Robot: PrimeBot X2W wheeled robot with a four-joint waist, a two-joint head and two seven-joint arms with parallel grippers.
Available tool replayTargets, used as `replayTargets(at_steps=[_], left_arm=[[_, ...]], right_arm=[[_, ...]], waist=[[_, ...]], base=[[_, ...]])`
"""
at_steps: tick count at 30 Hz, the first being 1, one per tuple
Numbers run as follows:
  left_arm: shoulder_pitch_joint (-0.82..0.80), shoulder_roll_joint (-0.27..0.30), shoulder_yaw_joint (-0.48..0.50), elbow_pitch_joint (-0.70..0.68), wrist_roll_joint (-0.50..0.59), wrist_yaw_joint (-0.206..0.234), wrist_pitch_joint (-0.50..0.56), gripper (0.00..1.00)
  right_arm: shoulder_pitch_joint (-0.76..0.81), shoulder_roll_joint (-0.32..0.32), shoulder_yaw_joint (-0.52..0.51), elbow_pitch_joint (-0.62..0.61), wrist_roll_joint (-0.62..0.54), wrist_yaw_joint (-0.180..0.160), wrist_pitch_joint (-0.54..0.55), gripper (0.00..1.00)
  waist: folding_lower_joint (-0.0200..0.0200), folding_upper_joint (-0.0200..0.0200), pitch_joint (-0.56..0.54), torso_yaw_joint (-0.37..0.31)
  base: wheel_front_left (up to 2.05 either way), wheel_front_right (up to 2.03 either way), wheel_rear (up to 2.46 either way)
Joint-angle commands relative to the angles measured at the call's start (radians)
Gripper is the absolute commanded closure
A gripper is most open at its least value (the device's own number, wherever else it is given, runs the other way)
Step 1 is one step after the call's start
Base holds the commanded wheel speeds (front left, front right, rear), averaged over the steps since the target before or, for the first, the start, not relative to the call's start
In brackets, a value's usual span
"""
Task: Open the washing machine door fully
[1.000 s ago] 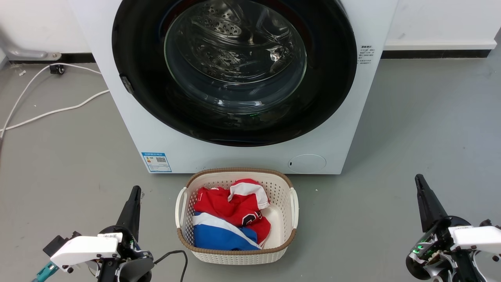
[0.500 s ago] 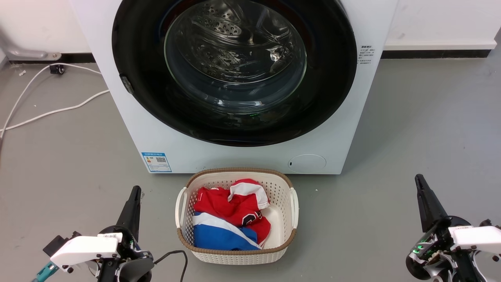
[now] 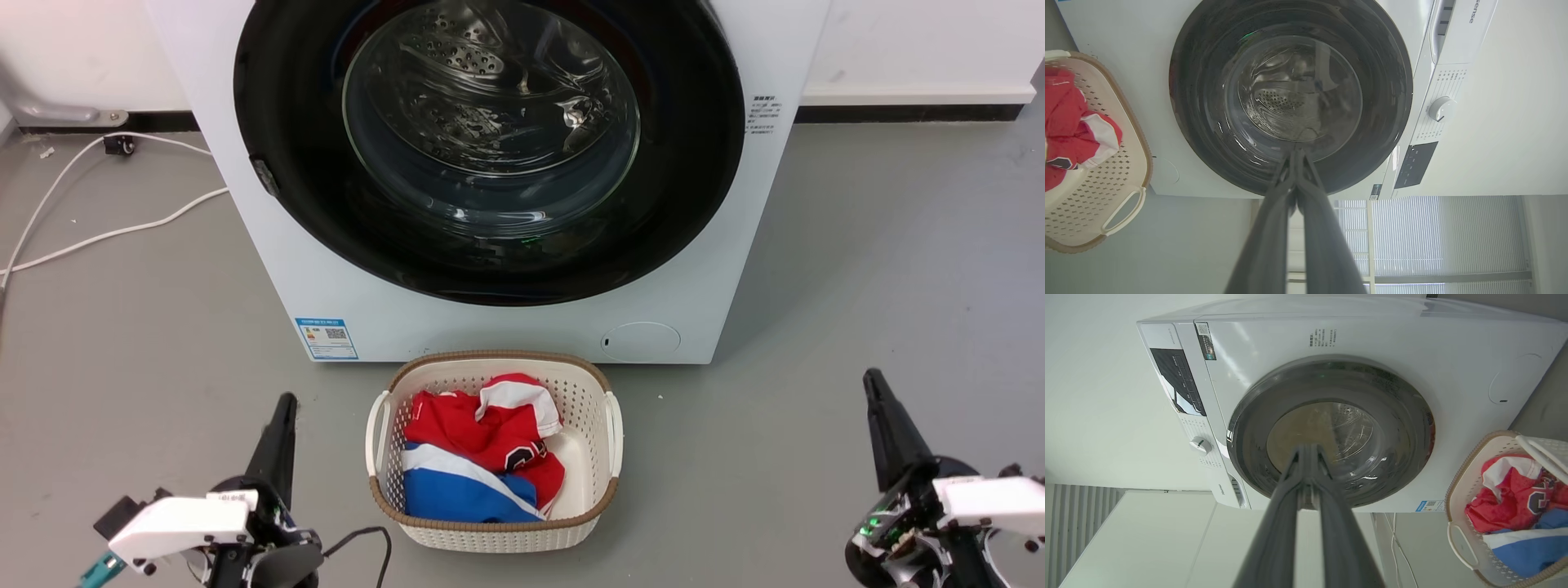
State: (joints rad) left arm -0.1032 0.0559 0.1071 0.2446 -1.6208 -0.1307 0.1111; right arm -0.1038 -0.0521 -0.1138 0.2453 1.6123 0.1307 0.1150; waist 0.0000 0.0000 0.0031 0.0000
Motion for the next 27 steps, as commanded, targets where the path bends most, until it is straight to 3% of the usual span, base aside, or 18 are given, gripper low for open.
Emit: replayTargets(at_steps=[1, 16, 27], left_arm=[[0.004, -0.001, -0.001, 0.007, 0.0, 0.0, -0.001, 0.0], [0.049, -0.007, -0.012, 0.002, 0.058, 0.0, -0.06, 0.0], [0.062, -0.006, 0.032, -0.006, 0.155, 0.0, -0.108, 0.0]], right_arm=[[0.005, 0.0, 0.001, 0.006, -0.001, 0.0, -0.001, 0.0], [0.049, 0.002, 0.023, 0.011, -0.048, 0.0, -0.061, 0.0], [0.052, 0.002, 0.004, 0.007, -0.252, 0.0, -0.11, 0.0]], waist=[[0.0, 0.0, 0.0, 0.0], [0.0, 0.0, 0.002, -0.001], [0.0, 0.0, 0.004, -0.003]], base=[[0.0, 0.0, 0.0], [0.0, 0.0, 0.0], [0.0, 0.0, 0.0]])
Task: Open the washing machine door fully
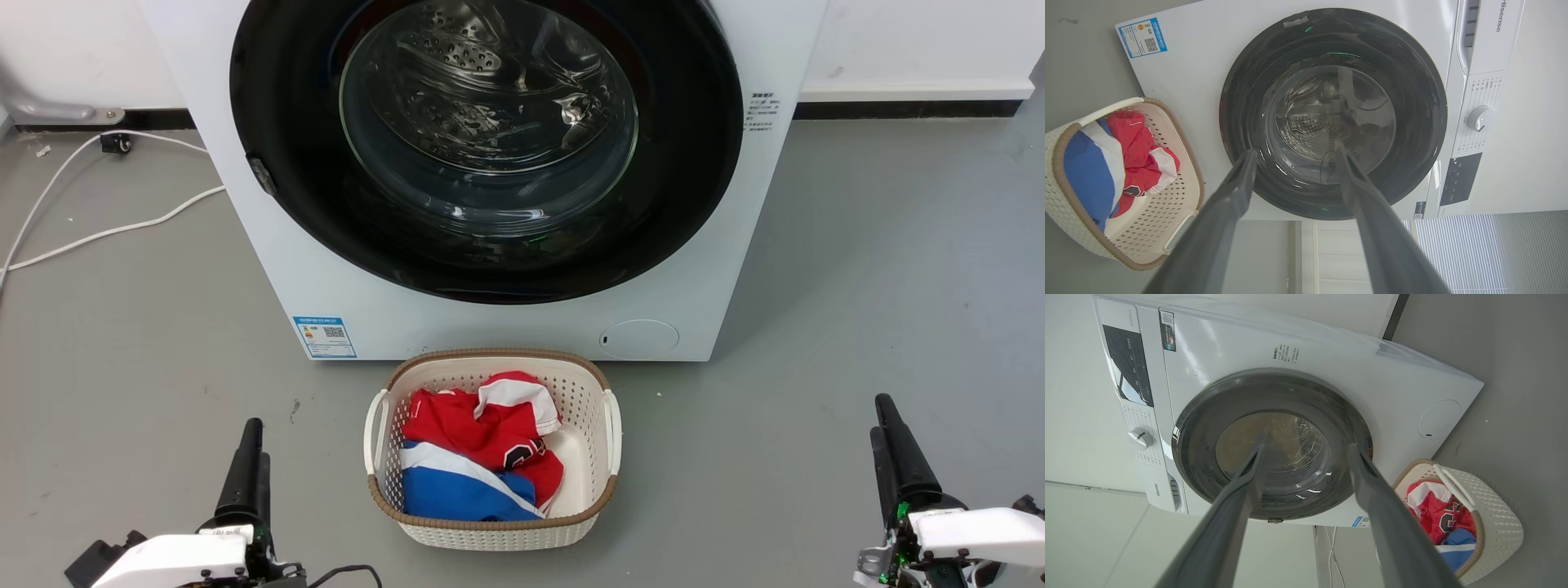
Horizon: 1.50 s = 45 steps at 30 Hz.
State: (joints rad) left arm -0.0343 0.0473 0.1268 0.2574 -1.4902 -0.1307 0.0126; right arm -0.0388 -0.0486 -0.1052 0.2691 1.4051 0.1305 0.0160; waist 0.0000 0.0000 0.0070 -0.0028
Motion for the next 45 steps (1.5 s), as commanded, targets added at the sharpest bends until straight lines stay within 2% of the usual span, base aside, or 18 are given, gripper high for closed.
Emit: replayTargets(at_steps=[1, 8, 17, 27, 38, 45], left_arm=[[-0.007, 0.002, 0.018, -0.021, 0.037, 0.0, -0.014, 0.0], [-0.006, 0.002, 0.057, -0.049, 0.149, 0.0, -0.038, 0.0], [-0.004, 0.003, 0.073, -0.14, 0.37, 0.011, -0.071, 0.0], [0.018, 0.003, 0.008, -0.246, 0.594, 0.057, -0.104, 0.0], [0.038, 0.003, -0.106, -0.311, 0.876, 0.129, -0.137, 0.0], [0.041, 0.024, -0.178, -0.334, 1.004, 0.179, -0.157, 0.0]], right_arm=[[-0.014, -0.002, -0.008, -0.018, -0.07, 0.0, -0.015, 0.0], [-0.02, -0.002, -0.017, -0.053, -0.221, 0.0, -0.039, 0.0], [-0.027, -0.002, -0.005, -0.161, -0.493, 0.0, -0.073, 0.0], [-0.021, -0.002, 0.034, -0.258, -0.731, 0.0, -0.106, 0.0], [-0.006, -0.002, 0.09, -0.282, -0.954, 0.0, -0.139, 0.0], [-0.001, -0.003, 0.105, -0.29, -1.09, 0.0, -0.159, 0.0]], waist=[[0.0, 0.0, 0.0, 0.0], [0.0, 0.0, 0.0, -0.001], [0.0, 0.0, 0.003, -0.001], [0.0, 0.0, 0.008, 0.0], [0.0, 0.0, 0.015, -0.003], [0.0, 0.0, 0.017, -0.005]], base=[[0.0, 0.0, 0.0], [0.0, 0.0, 0.0], [0.0, 0.0, 0.0], [0.0, 0.0, 0.0], [0.0, 0.0, 0.0], [0.0, 0.0, 0.0]])
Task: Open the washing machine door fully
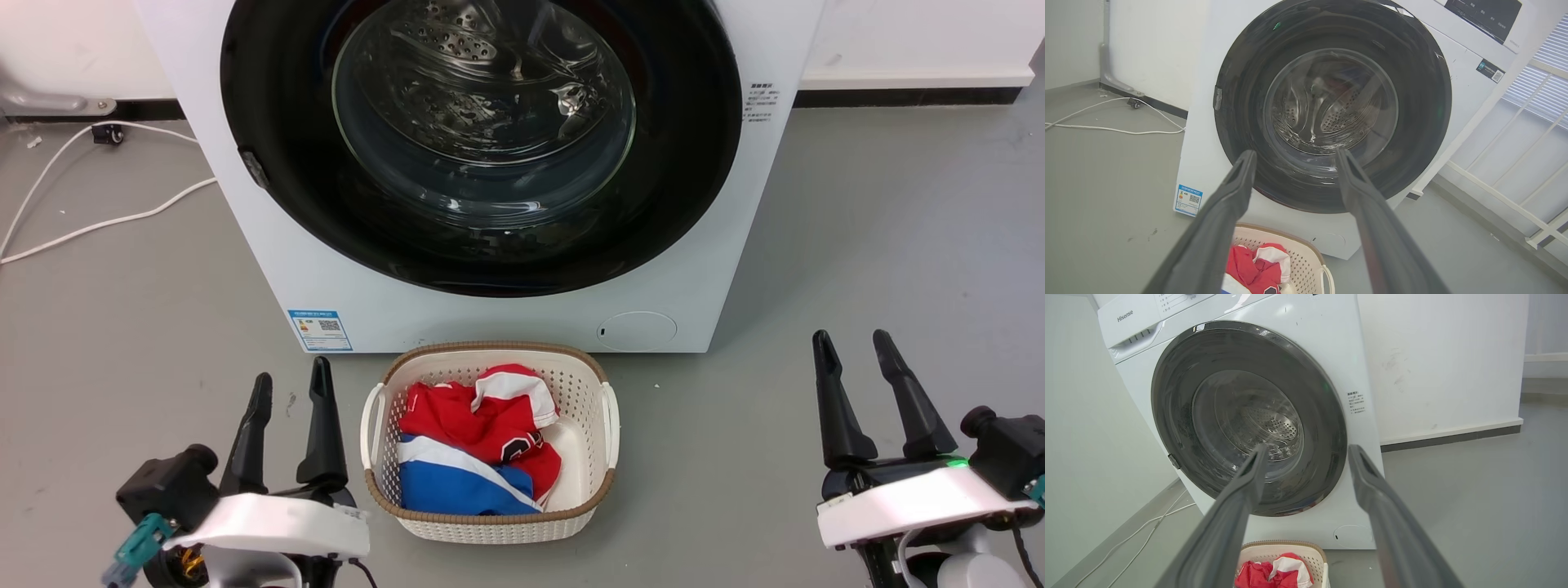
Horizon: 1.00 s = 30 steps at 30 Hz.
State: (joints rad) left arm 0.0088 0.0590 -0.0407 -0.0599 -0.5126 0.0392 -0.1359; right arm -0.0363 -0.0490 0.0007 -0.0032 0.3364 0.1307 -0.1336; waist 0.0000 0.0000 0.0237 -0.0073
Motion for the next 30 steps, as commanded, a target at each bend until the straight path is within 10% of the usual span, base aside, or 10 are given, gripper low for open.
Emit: replayTargets(at_steps=[1, 20, 30], left_arm=[[-0.003, 0.018, -0.022, -0.021, 0.04, 0.019, -0.011, 0.0], [-0.018, 0.132, -0.246, -0.021, 0.223, 0.193, -0.058, 0.0], [0.014, 0.101, -0.22, -0.017, 0.21, 0.137, -0.079, 0.0]], right_arm=[[-0.003, -0.002, -0.003, -0.02, -0.033, 0.0, -0.012, 0.0], [0.008, -0.002, 0.007, -0.022, -0.222, 0.0, -0.059, 0.0], [0.022, -0.002, -0.002, -0.032, -0.246, 0.0, -0.08, 0.0]], waist=[[0.0, 0.0, 0.0, 0.0], [0.0, 0.0, 0.007, -0.009], [0.0, 0.0, 0.005, -0.008]], base=[[0.0, 0.0, 0.0], [0.0, 0.0, 0.0], [0.0, 0.0, 0.0]])
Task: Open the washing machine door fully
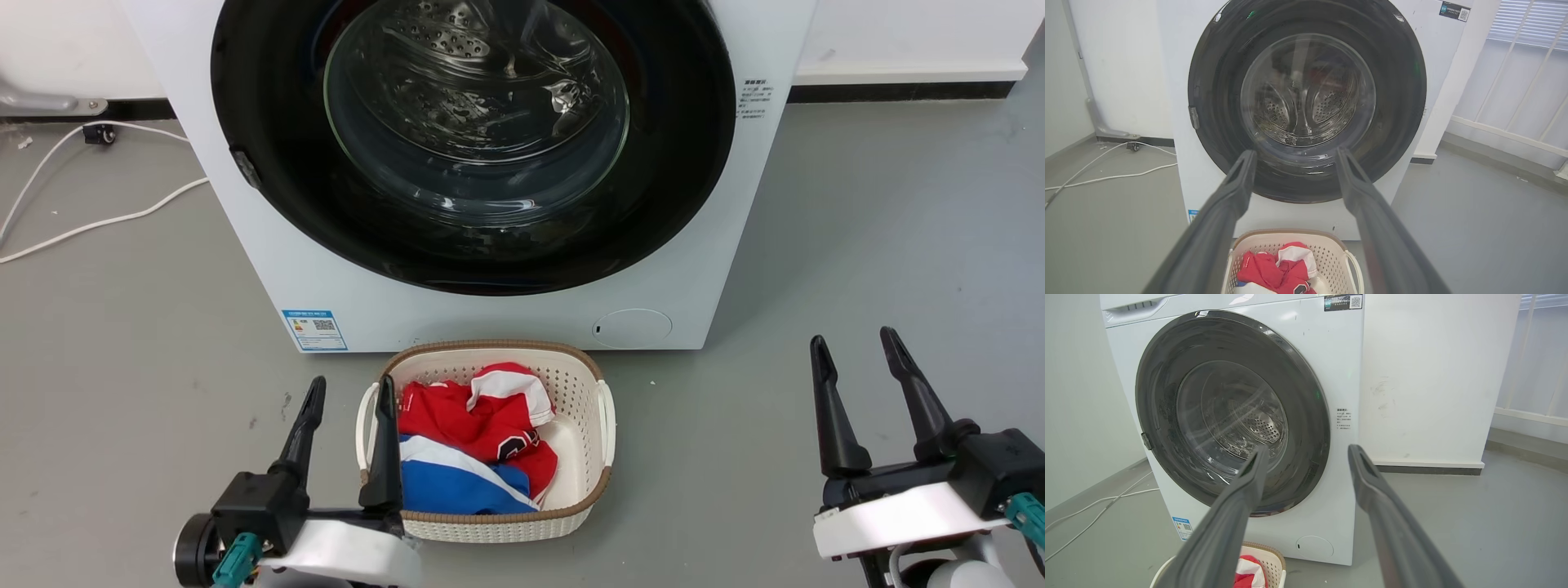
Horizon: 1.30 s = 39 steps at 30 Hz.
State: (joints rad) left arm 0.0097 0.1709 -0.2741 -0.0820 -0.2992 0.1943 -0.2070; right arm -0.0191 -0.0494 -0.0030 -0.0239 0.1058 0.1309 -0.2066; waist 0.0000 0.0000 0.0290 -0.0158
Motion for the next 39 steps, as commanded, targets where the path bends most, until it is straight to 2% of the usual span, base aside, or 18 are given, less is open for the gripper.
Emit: replayTargets(at_steps=[1, 4, 9, 15, 29, 39], left_arm=[[0.014, -0.016, 0.029, 0.009, 0.0, -0.039, -0.01, 0.0], [0.026, -0.046, 0.069, 0.02, 0.017, -0.097, -0.016, 0.0], [0.044, -0.082, 0.129, 0.031, 0.07, -0.168, -0.026, 0.0], [0.047, -0.104, 0.163, 0.033, 0.127, -0.212, -0.036, 0.0], [0.047, -0.119, 0.171, 0.025, 0.263, -0.23, -0.06, 0.0], [0.046, -0.121, 0.166, 0.025, 0.253, -0.23, -0.059, 0.0]], right_arm=[[0.007, -0.001, 0.003, -0.01, -0.016, 0.0, -0.009, 0.0], [0.012, -0.001, 0.004, -0.002, -0.025, 0.0, -0.017, 0.0], [0.021, -0.001, -0.001, 0.016, -0.013, 0.0, -0.026, 0.0], [0.016, -0.001, -0.006, 0.024, -0.044, 0.0, -0.037, 0.0], [0.007, -0.001, -0.017, 0.028, -0.129, 0.0, -0.06, 0.0], [0.009, -0.001, -0.012, 0.034, -0.11, 0.0, -0.059, 0.0]], waist=[[0.0, 0.0, -0.001, 0.001], [0.0, 0.0, -0.001, 0.001], [0.0, 0.0, 0.0, 0.0], [0.0, 0.0, 0.008, -0.003], [0.0, 0.0, 0.02, -0.009], [0.0, 0.0, 0.016, -0.002]], base=[[0.0, 0.0, 0.0], [0.0, 0.0, 0.0], [0.0, 0.0, 0.0], [0.0, 0.0, 0.0], [0.0, 0.0, 0.0], [0.0, 0.0, 0.0]])
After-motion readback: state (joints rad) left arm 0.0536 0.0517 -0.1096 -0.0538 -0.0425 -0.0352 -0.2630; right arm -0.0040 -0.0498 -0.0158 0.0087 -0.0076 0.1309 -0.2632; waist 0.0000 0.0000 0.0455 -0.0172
